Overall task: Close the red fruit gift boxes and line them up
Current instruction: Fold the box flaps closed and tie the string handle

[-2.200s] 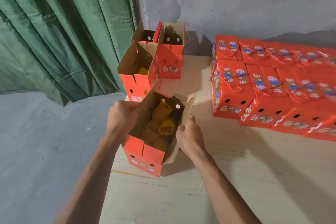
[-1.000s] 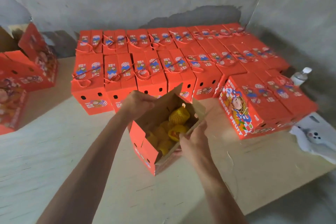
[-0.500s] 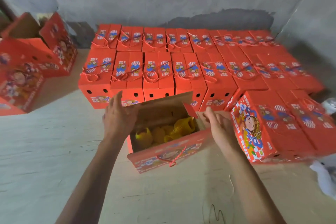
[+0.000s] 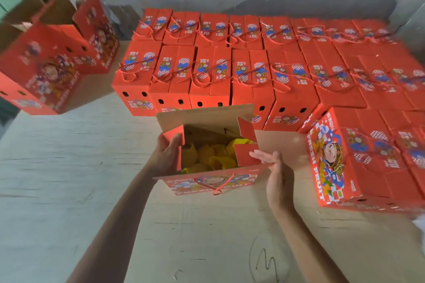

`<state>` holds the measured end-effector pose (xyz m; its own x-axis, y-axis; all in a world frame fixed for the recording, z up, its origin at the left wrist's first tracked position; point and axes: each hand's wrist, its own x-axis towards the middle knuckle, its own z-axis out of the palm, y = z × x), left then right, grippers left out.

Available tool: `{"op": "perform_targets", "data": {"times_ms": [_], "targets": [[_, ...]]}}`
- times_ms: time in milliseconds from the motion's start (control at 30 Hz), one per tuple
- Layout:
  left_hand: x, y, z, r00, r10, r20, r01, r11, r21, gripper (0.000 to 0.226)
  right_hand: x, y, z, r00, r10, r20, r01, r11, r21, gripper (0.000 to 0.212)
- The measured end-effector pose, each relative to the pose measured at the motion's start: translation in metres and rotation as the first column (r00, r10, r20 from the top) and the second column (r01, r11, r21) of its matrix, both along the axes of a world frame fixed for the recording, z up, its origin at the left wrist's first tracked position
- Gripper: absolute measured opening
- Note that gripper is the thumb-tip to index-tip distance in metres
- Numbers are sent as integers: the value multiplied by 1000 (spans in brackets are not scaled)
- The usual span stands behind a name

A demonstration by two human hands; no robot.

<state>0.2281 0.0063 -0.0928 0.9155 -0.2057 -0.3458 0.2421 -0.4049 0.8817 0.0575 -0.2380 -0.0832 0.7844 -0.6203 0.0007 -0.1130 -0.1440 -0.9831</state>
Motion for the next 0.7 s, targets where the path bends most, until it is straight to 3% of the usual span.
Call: {"op": "perform_targets", "data": {"times_ms": [167,267,367,467,567,700], "targets": [[12,6,-5,992,-125,2,125,991,52,69,-25,7,0,996,90,-3,-90,996,21,59],[12,13,-9,974,-202,106,181,967,181,71,-24,-21,2,973,226,-53,-219,970,108,26],[8,15,-12,948,-233,218,184,957,223,66,1,-48,6,968,229,-101,-197,947,252,8],[-1,16,-10,927,-236,291,183,963,200,71,30,-51,0,958,239,-158,-248,968,-40,9],[-11,16,-14,947,-165,276,109,972,206,77,41,-43,-16,959,234,-163,-277,896,-347,17],[-14,9,-15,972,-133,195,48,921,387,80,41,-42,-19,972,204,-120,-236,785,-573,22]]}}
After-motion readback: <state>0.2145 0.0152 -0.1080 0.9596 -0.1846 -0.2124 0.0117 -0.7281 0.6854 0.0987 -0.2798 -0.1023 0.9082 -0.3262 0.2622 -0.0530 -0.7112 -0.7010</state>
